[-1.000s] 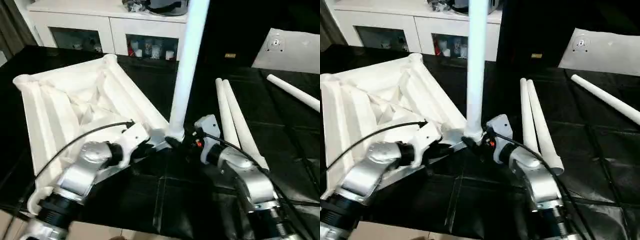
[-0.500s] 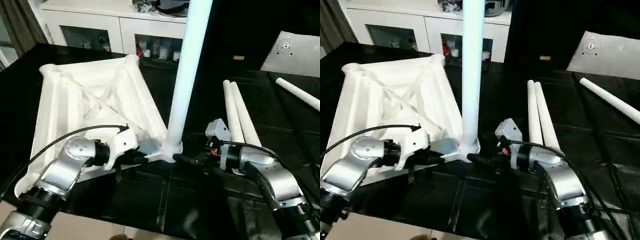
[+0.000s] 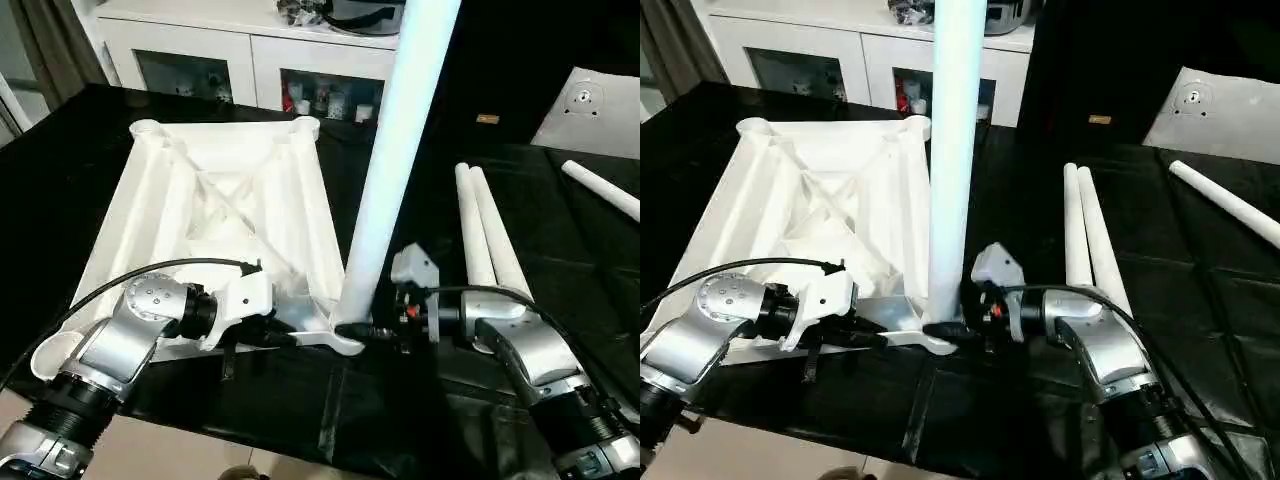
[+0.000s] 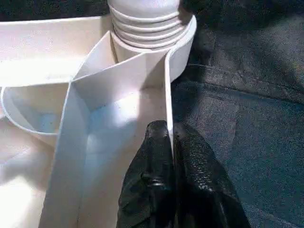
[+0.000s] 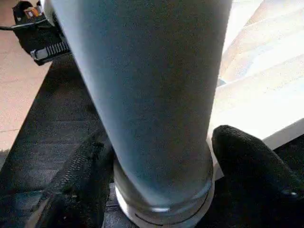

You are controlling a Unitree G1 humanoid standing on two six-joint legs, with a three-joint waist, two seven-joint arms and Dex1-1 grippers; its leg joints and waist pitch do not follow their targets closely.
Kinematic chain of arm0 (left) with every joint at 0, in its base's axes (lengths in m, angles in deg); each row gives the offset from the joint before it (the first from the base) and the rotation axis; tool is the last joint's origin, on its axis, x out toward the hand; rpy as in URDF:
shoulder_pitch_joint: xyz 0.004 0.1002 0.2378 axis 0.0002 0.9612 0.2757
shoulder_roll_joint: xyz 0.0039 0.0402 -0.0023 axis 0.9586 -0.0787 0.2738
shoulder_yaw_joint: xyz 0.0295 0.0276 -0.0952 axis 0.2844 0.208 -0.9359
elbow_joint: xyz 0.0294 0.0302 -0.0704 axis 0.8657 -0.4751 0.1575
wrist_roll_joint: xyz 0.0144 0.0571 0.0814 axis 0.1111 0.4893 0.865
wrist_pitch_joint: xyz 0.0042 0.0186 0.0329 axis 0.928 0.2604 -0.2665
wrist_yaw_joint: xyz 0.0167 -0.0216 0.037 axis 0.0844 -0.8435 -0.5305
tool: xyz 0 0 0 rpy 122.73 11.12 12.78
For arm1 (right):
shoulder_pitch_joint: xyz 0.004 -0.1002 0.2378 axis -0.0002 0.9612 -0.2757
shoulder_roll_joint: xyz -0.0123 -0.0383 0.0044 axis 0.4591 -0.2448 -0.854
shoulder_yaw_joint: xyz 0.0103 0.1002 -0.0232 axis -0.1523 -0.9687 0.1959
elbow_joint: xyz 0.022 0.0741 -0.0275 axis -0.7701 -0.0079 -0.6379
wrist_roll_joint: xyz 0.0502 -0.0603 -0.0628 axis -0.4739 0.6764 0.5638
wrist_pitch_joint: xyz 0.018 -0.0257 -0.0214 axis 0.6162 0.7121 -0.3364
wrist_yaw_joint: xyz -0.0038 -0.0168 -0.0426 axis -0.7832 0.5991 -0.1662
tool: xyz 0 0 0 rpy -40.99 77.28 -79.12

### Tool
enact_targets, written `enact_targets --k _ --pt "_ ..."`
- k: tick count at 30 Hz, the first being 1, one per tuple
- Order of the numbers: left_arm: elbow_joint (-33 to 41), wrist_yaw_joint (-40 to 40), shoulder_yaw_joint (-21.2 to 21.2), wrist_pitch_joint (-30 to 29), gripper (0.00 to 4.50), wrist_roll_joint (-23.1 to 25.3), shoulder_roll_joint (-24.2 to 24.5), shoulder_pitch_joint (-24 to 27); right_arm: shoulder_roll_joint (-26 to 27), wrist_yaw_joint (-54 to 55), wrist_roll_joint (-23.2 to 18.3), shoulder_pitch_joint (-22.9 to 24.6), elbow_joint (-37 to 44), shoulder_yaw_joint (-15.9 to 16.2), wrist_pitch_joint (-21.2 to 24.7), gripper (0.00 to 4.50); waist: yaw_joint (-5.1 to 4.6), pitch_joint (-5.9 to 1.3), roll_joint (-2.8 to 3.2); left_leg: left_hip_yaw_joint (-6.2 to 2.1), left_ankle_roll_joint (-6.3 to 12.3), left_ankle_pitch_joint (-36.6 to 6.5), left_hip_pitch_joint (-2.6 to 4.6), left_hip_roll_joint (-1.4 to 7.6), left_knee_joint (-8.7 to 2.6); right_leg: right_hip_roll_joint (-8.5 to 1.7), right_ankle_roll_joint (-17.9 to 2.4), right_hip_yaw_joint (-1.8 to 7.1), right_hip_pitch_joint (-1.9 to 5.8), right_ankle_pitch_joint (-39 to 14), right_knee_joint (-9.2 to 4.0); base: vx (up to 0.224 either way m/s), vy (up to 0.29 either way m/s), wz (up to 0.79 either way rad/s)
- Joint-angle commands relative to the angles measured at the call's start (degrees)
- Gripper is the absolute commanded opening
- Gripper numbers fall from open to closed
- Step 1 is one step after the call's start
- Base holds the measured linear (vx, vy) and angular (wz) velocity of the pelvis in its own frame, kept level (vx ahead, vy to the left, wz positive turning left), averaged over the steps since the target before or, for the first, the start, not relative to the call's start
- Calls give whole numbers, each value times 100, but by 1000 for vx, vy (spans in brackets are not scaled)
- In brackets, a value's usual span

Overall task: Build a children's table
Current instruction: Rotate leg to tighten

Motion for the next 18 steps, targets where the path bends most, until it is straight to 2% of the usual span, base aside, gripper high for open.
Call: enact_targets --k 1,5,9,14,16,17,18 --pt "64 -246 240 89 0 58 46 -52 -70 -61 -30 -94 -63 14 -66 310 -18 -338 -1 -49 252 -652 47 274 -365 -407 -1449 201 240 -75 -319 0 0 0" --pt "13 -324 254 148 0 65 93 -81 -60 -169 -62 -119 -140 -9 -35 277 -16 -342 2 -47 272 -642 46 271 -360 -403 -1471 199 238 -85 -320 0 0 0" --pt "34 -344 244 120 0 49 107 -46 -1 -162 -142 -81 -120 -17 30 267 -12 -346 -3 -51 286 -574 33 269 -355 -407 -1474 196 251 -21 -306 0 0 0" --pt "128 -45 126 -119 0 13 15 57 197 62 -193 142 22 -10 166 263 -14 -330 0 -52 221 -726 39 276 -372 -410 -1450 196 234 -270 -329 0 0 0" --pt "200 555 -67 -553 0 -32 -294 75 433 590 -36 280 69 12 188 263 -19 -307 -16 -54 147 -875 49 281 -393 -418 -1399 203 222 -531 -361 0 0 0" --pt "204 581 -77 -576 0 -37 -310 76 444 618 -26 285 69 13 187 263 -28 -292 -6 -48 105 -941 53 290 -402 -420 -1394 211 210 -647 -369 0 0 0" --pt "226 746 -133 -667 0 -50 -404 82 516 794 39 310 67 15 190 263 -40 -268 -14 -69 9 -1202 55 270 -429 -421 -1279 213 207 -1198 -420 0 0 0"
